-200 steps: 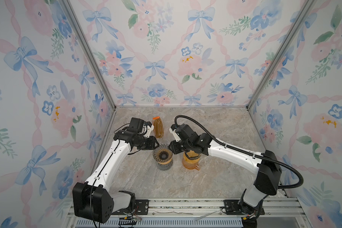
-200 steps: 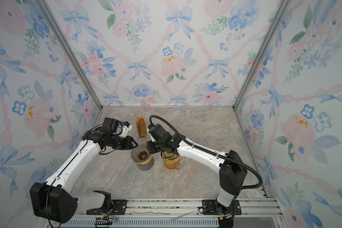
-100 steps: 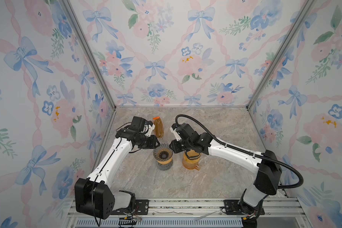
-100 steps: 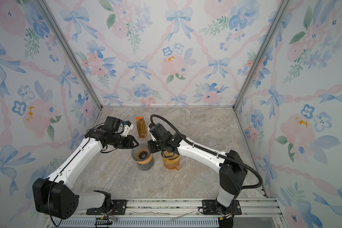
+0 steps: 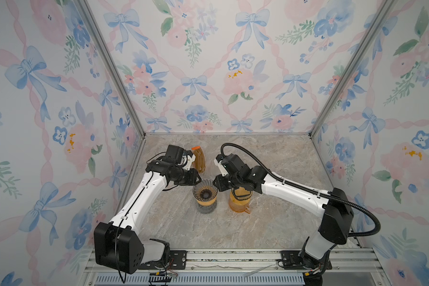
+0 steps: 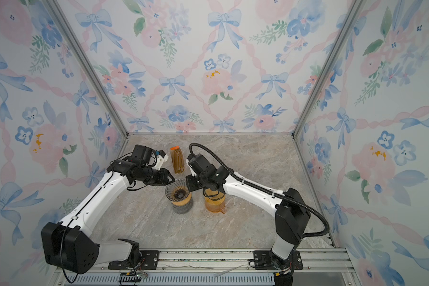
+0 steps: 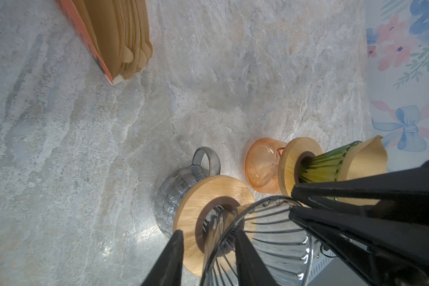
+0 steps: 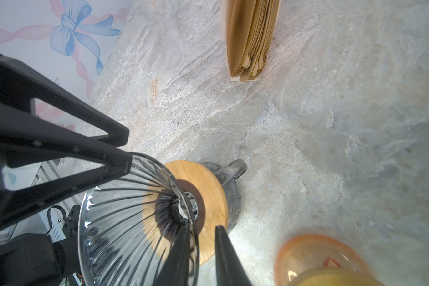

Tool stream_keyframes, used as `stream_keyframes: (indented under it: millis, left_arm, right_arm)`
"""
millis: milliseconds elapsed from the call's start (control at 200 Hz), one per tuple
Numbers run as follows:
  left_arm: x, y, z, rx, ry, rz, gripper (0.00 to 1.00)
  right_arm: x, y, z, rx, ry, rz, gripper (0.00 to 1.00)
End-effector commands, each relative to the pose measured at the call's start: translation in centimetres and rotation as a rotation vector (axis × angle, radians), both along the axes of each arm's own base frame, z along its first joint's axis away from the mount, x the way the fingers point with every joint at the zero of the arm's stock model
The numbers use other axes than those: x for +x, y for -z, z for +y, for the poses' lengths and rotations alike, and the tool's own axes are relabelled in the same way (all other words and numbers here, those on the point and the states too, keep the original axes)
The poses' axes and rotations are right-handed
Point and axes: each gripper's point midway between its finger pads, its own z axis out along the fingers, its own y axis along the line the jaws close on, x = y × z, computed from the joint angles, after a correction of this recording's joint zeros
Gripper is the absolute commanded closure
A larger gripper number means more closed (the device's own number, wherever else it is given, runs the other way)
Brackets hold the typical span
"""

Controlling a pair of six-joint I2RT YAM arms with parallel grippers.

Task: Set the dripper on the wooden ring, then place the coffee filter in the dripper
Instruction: 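Open the left gripper and lift it off the glass dripper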

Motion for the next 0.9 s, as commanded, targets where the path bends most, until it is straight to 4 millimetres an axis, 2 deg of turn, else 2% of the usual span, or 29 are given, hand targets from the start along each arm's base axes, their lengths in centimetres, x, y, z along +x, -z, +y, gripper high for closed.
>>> stream_keyframes:
  millis: [0,895]
  left_arm:
    - [0.5,-0.3,-0.2,0.007,0.002,-0.017,0.63]
    - [0.3,-0.6,-0.1,0.010,-0.013,-0.023,0.64]
  right_arm:
    - [0.4,0.3,0.2,0.033,0.003,0.033,0.79]
    - [-0.7,1.1,0.9,0.055,-0.035,0.067,0.81]
